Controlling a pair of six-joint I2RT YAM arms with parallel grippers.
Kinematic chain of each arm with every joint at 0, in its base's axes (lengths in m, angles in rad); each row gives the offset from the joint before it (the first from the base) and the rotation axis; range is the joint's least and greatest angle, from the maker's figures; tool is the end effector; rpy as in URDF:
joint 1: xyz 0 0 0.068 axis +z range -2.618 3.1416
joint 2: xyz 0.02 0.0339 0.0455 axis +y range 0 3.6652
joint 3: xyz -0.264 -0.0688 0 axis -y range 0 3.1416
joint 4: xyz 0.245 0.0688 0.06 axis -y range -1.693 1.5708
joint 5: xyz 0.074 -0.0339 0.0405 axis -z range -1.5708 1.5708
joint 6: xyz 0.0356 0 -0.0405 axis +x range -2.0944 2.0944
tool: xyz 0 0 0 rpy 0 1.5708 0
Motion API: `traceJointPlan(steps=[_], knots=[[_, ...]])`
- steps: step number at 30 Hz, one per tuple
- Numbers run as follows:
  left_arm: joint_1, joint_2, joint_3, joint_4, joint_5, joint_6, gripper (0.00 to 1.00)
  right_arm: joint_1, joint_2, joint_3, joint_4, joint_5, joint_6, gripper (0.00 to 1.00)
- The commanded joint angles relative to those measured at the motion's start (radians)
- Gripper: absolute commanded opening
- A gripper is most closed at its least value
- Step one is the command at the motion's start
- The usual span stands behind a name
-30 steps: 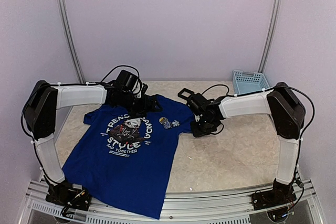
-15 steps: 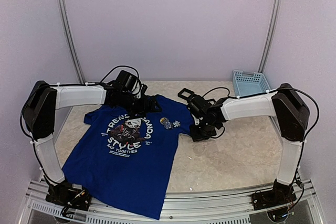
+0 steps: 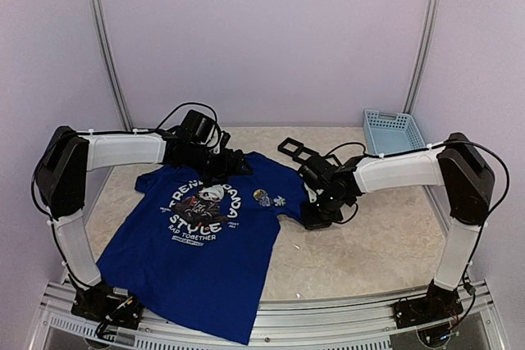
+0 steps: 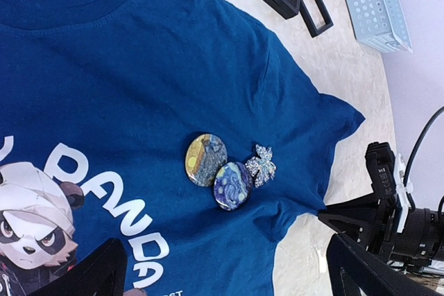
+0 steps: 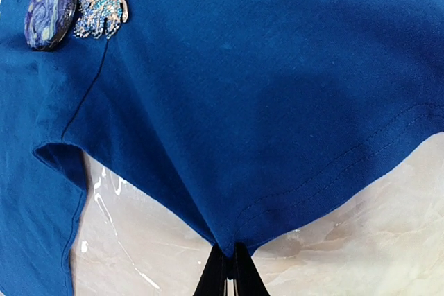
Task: Remove the brooch from the garment
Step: Adjust the flattened clothing at the center of the board.
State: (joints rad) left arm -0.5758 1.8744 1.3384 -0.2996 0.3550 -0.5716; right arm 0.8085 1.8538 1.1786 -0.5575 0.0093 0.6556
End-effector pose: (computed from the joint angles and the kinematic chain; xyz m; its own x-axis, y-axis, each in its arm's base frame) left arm 0.3390 -0.2348 0.2122 -0.9052 -0.0171 -0.4246 0.2573 0.7732 -0.5797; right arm 0.2480 0.2593 0.1573 -0.9560 -0.1185 -0.2683 -0.1744 0.9651 0.1953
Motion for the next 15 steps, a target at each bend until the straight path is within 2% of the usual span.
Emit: traceJointPlan(steps=[1, 6, 11, 12, 15], knots=[[-0.002, -0.021, -0.012, -0.018, 0.013, 0.019, 0.99, 0.021, -0.04, -0.036, -0.044, -0.033, 0.032, 0.03], [-0.003, -0.042, -0.018, -0.02, -0.003, 0.034, 0.99, 0.026, -0.102, -0.023, -0.073, 0.014, 0.019, 0.11], [-0.005, -0.187, -0.117, 0.084, -0.14, 0.035, 0.99, 0.029, -0.178, 0.077, -0.131, 0.063, -0.063, 0.31], [0.0, -0.205, -0.123, 0.087, -0.146, 0.037, 0.99, 0.03, -0.183, 0.104, -0.141, 0.072, -0.097, 0.38], [0.02, -0.234, -0.109, 0.058, -0.137, 0.033, 0.99, 0.033, -0.167, 0.19, -0.155, 0.085, -0.165, 0.47]])
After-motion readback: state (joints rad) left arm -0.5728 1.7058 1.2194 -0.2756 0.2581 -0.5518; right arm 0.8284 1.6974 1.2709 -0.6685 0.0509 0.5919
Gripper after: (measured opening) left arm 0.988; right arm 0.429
